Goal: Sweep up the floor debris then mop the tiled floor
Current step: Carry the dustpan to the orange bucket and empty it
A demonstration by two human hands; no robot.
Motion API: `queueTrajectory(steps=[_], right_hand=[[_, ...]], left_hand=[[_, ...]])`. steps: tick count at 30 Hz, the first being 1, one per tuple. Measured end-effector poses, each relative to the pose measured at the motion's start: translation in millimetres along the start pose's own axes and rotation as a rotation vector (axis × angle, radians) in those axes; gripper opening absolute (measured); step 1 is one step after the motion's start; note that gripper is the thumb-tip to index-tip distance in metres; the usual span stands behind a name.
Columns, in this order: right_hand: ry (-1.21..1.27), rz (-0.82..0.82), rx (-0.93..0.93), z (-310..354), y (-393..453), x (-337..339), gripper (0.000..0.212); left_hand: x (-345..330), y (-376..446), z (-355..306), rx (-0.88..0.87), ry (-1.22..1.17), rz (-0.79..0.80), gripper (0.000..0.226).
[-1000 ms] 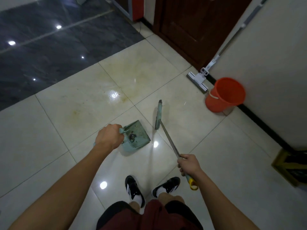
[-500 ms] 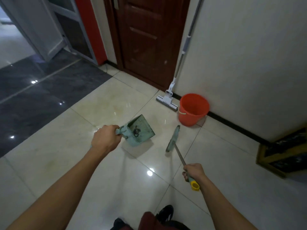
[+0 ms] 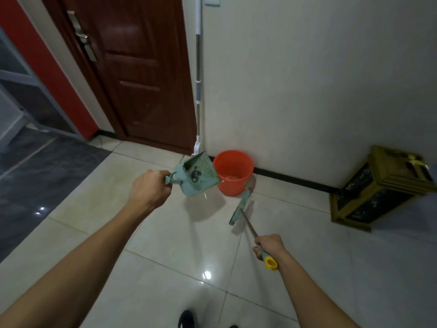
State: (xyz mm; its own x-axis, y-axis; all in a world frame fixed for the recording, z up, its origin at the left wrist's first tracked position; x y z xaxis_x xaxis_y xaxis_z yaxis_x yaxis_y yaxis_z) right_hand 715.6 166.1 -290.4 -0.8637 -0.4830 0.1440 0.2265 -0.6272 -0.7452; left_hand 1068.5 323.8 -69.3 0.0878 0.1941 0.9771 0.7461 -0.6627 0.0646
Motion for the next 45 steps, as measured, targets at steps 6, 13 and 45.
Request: queueTrajectory(steps=[6,13,45], right_hand=[[0.072,-0.022,-0.045,7,20,19,0.011],[0.052,-0.082,-0.083,32,58,32,0.009],[0.096,-0.085,-0.059,113,144,34,0.010]], left_hand=[[-12,51,-48,-0.136,0.077,-0.018,0.021],[-40,118,-98,-0.314,0.180,0.018,0.022],[-149,198,-247,-0.926,0.676,0.228,0.014]])
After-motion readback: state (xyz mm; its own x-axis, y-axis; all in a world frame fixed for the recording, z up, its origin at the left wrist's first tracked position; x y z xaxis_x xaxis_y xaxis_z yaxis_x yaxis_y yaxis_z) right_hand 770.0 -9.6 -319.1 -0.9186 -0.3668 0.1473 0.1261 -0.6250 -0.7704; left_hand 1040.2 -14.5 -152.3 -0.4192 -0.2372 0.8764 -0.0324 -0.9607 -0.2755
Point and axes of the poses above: each hand's wrist, its own y-axis towards the middle knuckle, its own x-axis out of the back of the hand, z = x × y, the point moved 9 cm from there along y, towards the middle knuckle, and after that the axes turned 3 degrees about x, right-handed, at the moved point
